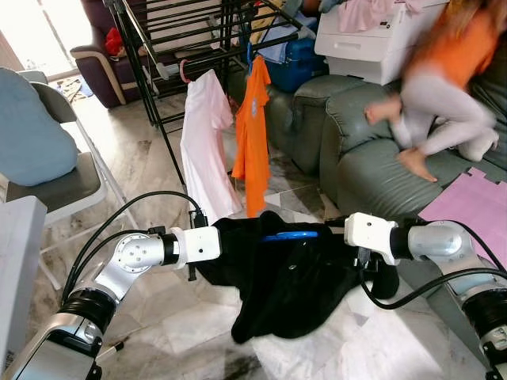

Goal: Hang hanger

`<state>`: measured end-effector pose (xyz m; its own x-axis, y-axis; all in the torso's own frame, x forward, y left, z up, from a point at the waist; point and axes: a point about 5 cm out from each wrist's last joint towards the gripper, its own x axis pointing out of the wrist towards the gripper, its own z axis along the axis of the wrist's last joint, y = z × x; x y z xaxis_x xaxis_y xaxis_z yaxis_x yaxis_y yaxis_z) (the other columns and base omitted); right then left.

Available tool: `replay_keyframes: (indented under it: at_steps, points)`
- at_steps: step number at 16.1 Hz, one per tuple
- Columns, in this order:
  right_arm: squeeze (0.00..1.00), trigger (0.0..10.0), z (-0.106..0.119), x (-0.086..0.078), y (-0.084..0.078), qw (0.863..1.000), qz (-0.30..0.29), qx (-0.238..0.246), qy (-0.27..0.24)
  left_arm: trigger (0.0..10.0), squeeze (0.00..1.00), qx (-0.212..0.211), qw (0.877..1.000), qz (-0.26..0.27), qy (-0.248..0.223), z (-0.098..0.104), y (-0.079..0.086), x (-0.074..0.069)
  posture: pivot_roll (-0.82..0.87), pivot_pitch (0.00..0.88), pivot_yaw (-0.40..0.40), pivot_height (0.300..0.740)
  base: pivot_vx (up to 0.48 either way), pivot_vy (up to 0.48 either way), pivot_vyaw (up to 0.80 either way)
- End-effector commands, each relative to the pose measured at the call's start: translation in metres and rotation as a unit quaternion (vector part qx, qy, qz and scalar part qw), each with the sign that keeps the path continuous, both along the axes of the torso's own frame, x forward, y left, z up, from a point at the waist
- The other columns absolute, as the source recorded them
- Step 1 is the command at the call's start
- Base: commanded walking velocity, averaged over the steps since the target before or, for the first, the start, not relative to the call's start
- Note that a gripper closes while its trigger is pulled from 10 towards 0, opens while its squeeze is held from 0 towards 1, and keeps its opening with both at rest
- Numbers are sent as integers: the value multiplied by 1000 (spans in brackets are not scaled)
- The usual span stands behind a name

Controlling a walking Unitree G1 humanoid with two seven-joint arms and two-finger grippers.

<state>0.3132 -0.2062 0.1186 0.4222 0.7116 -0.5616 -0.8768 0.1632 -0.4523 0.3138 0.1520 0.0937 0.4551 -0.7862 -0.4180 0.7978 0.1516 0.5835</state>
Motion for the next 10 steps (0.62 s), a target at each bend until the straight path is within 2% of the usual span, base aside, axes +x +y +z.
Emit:
replay_keyframes:
  at_steps: [1,10]
  points:
    - [0,0,-4,-2,-3,1000,8,-15,20,0,0,-21,1000,-4,-21,11,0,2,-155,0,55,740,0,0,0]
    - [0,0,-12,-2,-1,1000,9,-20,22,0,0,-31,999,-16,-20,15,-2,1,-149,0,54,740,0,0,0]
